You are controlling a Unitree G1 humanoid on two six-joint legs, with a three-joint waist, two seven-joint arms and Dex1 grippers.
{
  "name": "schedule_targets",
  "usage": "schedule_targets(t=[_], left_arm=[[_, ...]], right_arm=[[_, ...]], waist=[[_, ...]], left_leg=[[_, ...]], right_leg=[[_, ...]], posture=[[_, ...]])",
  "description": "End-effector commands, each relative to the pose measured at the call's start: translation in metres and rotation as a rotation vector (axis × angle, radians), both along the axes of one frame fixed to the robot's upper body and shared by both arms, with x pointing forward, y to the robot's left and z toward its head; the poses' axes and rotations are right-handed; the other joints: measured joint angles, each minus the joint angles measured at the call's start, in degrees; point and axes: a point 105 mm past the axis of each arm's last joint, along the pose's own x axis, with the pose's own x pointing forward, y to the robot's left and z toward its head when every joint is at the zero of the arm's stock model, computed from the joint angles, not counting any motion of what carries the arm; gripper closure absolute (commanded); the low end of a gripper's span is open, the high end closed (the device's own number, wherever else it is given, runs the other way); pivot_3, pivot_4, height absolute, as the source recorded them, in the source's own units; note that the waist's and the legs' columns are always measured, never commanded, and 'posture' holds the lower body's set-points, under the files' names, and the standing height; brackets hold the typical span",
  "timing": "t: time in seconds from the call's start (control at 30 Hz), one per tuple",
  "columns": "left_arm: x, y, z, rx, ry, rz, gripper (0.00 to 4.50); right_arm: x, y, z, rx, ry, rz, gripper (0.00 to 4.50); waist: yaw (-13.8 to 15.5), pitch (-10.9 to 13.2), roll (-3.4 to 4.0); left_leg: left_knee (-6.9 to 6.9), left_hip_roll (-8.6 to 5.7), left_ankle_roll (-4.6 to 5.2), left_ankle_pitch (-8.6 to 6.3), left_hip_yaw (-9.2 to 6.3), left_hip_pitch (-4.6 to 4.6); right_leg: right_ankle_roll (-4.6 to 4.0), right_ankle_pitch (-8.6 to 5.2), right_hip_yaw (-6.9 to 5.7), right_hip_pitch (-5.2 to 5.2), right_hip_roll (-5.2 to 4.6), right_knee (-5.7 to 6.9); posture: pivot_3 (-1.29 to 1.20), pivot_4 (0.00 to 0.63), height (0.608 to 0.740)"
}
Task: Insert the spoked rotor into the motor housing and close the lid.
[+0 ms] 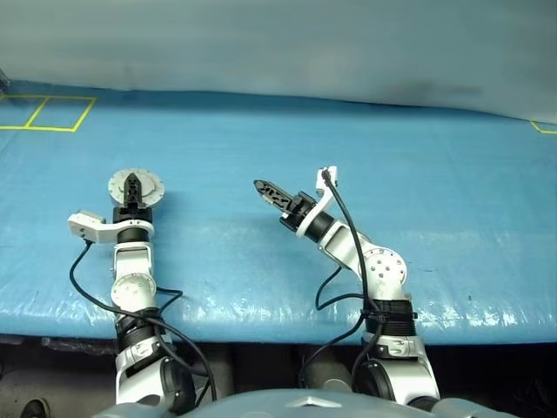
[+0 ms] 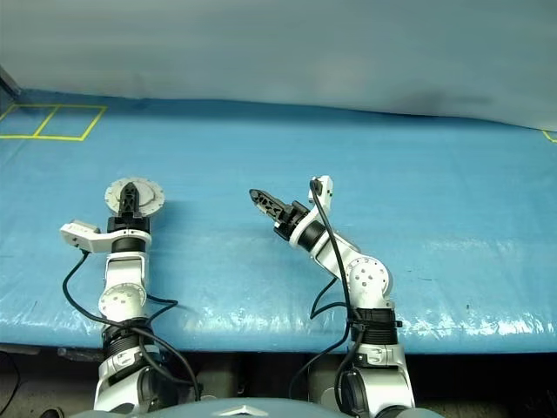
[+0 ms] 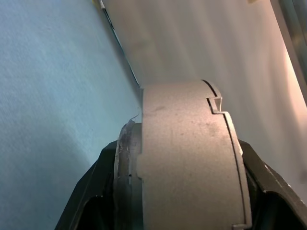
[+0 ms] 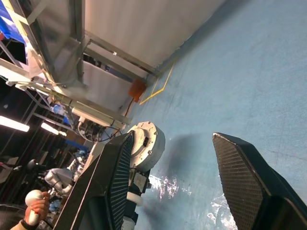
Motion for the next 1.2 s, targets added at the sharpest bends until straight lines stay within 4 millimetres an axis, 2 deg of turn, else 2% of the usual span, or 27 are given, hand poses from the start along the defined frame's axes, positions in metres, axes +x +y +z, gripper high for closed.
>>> schedule_targets(t=[0.03,0.1,0.2,0.43,0.6,0.73,0.83,0.93,0.97,1.03,1.1,1.13,1.2], left_arm=[[-0.001,0.012,0.011,0.067,0.003,0.060,1.51],[-0.005,0.014,0.003,0.059,0.042,0.082,1.05],[-0.012,0.019,-0.007,0.050,0.084,0.115,0.05],[-0.051,0.047,0.003,0.108,0.088,0.262,0.05],[-0.092,0.077,0.017,0.239,0.127,0.449,0.05],[-0.106,0.081,0.052,0.349,0.019,0.543,0.05],[-0.099,0.057,0.084,0.475,-0.138,0.480,0.05],[-0.077,0.005,0.106,0.632,-0.267,0.235,0.05],[-0.068,-0.023,0.107,0.687,-0.301,0.068,0.05],[-0.058,-0.074,0.099,0.835,-0.320,-0.230,0.05],[-0.055,-0.109,0.082,0.991,-0.291,-0.431,0.05],[-0.054,-0.122,0.070,1.055,-0.273,-0.525,0.05],[-0.053,-0.137,0.053,1.122,-0.248,-0.642,0.05]], right_arm=[[-0.001,0.007,0.013,0.016,-0.049,0.026,1.64],[-0.001,0.008,0.014,0.012,-0.050,0.034,1.63],[-0.001,0.010,0.015,0.009,-0.052,0.039,1.63],[0.000,0.011,0.011,0.003,-0.037,0.049,1.63],[0.002,0.013,0.009,0.003,-0.029,0.059,1.63],[0.004,0.014,0.013,-0.019,-0.068,0.052,1.63],[0.005,0.008,0.017,-0.085,-0.169,0.003,1.63],[0.008,-0.006,0.015,-0.201,-0.290,-0.088,1.63],[0.010,-0.012,0.012,-0.255,-0.324,-0.118,1.63],[0.011,-0.021,0.004,-0.366,-0.374,-0.144,1.63],[0.009,-0.029,-0.002,-0.464,-0.435,-0.138,1.63],[0.007,-0.035,-0.005,-0.529,-0.480,-0.140,1.63],[0.006,-0.043,-0.008,-0.612,-0.525,-0.141,1.63]], waist=[[0.00,0.00,-0.01],[0.00,0.00,-0.02],[0.02,-0.01,-0.03],[-0.68,-0.03,-0.04],[-0.47,-0.03,-0.06],[-0.10,-0.04,-0.07],[0.24,-0.04,-0.07],[0.63,-0.04,-0.08],[0.67,-0.05,-0.07],[0.65,-0.04,-0.06],[0.32,-0.01,0.00],[0.16,-0.01,0.00],[-0.32,0.01,0.04]], left_leg=[[0.00,0.00,0.00,0.00,-0.01,0.00],[0.00,0.01,0.00,0.00,-0.02,0.00],[0.01,0.01,0.00,0.00,-0.01,0.06],[-0.01,0.04,0.00,0.00,0.01,0.17],[0.02,0.04,-0.01,0.01,0.01,0.16],[0.09,0.04,-0.03,0.02,0.00,0.16],[0.25,0.03,-0.03,0.02,0.00,0.17],[0.43,-0.02,-0.03,0.02,0.00,0.18],[0.48,-0.03,-0.04,0.01,-0.01,0.22],[0.58,-0.05,-0.04,0.01,0.00,0.24],[0.62,-0.06,-0.04,0.01,0.07,0.28],[0.62,-0.05,-0.04,0.01,0.11,0.32],[0.60,-0.02,-0.04,0.01,0.11,0.36]], right_leg=[[0.00,0.00,-0.01,0.00,0.00,0.01],[0.00,0.00,-0.01,0.00,0.00,0.01],[0.00,0.01,-0.01,0.06,0.00,0.02],[-0.01,0.01,0.01,0.12,0.01,0.04],[-0.02,0.01,0.01,0.12,0.01,0.05],[-0.07,-0.04,-0.01,0.15,0.01,0.05],[-0.17,-0.12,-0.01,0.26,0.00,0.02],[-0.08,-0.17,-0.01,0.39,-0.04,-0.02],[0.01,-0.22,-0.01,0.46,-0.05,-0.03],[0.03,-0.21,0.01,0.52,-0.07,-0.02],[0.03,-0.20,0.07,0.53,-0.09,-0.01],[0.03,-0.19,0.11,0.52,-0.09,0.00],[0.02,-0.20,0.09,0.50,-0.07,0.02]], posture=[[0.00,0.150,0.740],[0.00,0.150,0.740],[0.00,0.150,0.740],[0.00,0.150,0.740],[0.00,0.150,0.740],[0.00,0.150,0.740],[0.00,0.150,0.740],[0.00,0.150,0.740],[0.00,0.150,0.740],[0.00,0.150,0.740],[0.00,0.150,0.740],[0.00,0.150,0.740],[0.00,0.150,0.740]])
